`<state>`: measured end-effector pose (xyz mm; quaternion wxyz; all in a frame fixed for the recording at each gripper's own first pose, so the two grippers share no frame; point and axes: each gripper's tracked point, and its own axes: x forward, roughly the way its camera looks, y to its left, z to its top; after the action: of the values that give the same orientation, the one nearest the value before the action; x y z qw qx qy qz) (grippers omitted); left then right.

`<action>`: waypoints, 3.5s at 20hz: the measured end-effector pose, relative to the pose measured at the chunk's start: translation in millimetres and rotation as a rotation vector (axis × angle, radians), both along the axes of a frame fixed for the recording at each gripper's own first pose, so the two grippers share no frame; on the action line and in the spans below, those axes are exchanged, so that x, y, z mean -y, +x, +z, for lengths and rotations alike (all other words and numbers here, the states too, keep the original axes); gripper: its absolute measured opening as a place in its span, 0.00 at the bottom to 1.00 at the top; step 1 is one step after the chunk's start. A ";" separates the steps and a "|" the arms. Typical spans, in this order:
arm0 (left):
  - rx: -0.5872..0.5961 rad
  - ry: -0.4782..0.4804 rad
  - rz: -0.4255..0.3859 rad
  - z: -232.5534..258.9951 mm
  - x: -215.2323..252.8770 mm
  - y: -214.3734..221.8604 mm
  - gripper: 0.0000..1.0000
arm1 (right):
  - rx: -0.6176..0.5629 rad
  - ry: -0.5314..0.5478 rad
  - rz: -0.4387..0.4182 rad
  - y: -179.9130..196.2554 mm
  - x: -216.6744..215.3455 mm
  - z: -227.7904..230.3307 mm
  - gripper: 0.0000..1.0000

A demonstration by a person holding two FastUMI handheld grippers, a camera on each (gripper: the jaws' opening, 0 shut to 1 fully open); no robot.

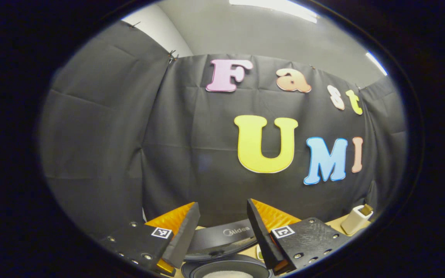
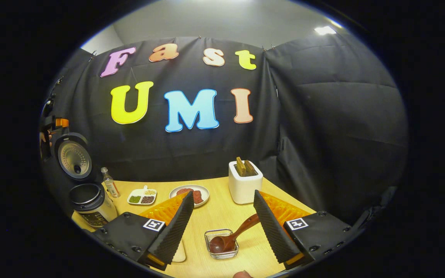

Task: Close the left gripper, press the button to open the rice cooker; take a wooden spoon from the chopstick holder with the right hand, scoop a spoonful of rice and pour it into the rice cooker, then put the wooden spoon back into the chopstick holder.

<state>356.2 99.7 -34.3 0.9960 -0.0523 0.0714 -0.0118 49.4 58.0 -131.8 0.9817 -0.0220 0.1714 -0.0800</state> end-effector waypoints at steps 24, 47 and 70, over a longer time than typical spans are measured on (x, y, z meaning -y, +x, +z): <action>-0.168 -0.010 -0.074 -64.4 51.3 -111.0 0.83 | -0.007 0.036 0.161 -0.2 3.6 10.7 0.98; -0.366 -0.003 -0.091 -177.0 89.4 -197.9 0.83 | -0.021 0.055 0.261 -12.1 15.4 11.2 0.98; -0.175 0.102 -0.141 -145.5 142.2 -215.1 0.85 | 0.060 0.068 0.308 -0.4 11.6 39.7 0.98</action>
<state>141.1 -42.5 -179.8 0.9840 0.0027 0.1621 -0.0736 49.0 46.4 -92.1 0.9872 -0.0124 0.1394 0.0768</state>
